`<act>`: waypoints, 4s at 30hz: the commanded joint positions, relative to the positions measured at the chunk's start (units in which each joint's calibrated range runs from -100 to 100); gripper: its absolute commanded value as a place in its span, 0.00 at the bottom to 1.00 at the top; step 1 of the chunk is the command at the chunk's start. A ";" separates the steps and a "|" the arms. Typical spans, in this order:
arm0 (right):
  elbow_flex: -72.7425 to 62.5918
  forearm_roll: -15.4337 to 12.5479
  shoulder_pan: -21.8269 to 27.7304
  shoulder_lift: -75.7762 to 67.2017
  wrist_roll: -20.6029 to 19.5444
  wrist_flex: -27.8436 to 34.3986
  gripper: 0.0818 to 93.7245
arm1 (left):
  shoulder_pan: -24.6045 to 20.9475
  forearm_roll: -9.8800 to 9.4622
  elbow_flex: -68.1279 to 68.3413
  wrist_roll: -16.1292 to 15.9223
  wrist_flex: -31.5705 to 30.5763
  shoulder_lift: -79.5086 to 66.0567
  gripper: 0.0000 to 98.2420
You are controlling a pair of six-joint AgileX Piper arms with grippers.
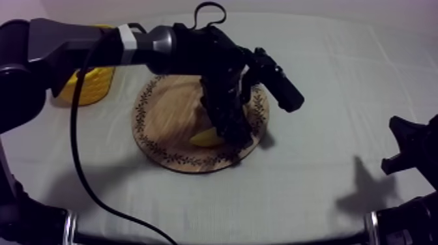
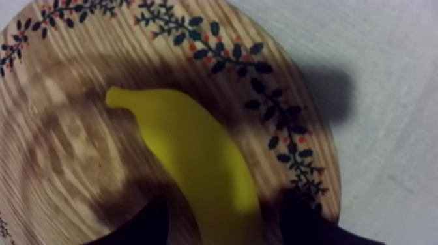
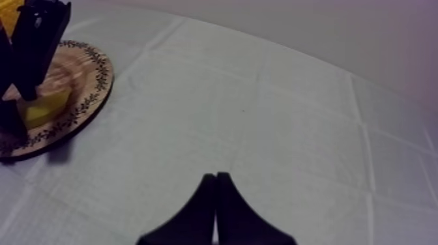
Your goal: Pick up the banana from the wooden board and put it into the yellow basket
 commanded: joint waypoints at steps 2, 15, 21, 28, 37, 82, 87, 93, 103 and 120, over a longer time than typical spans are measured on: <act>-0.03 0.00 0.00 0.00 0.00 0.03 0.00 | 0.10 -0.06 -1.02 -0.63 1.45 0.91 0.64; -0.03 0.00 0.00 0.00 0.00 0.03 0.00 | 0.23 0.04 -5.34 -2.37 5.88 4.31 0.56; -0.03 0.00 0.00 0.00 0.00 0.03 0.00 | 0.15 0.10 -5.45 -3.07 5.60 4.34 0.49; -0.03 0.00 0.00 0.00 0.00 0.03 0.00 | -0.32 -0.48 -4.50 -3.58 3.40 4.02 0.36; -0.03 0.00 0.00 0.00 0.00 0.03 0.00 | -1.33 -1.18 -3.60 -3.16 2.09 2.84 0.31; -0.03 0.00 0.00 0.00 0.00 0.03 0.00 | -21.44 -4.30 22.36 3.94 10.92 -40.75 0.28; -0.03 0.00 0.00 0.00 0.00 0.03 0.00 | -24.93 -5.54 17.61 4.43 9.95 -39.67 0.28; -0.03 0.00 0.00 0.00 0.00 0.03 0.00 | -28.63 -7.42 10.84 4.92 7.57 -36.55 0.28; -0.03 0.00 0.00 0.00 0.00 0.03 0.00 | -33.63 -10.39 4.46 6.23 0.80 -29.33 0.28; -0.03 0.00 0.00 0.00 0.00 0.03 0.00 | -36.64 -11.63 5.63 6.75 -4.91 -22.12 0.26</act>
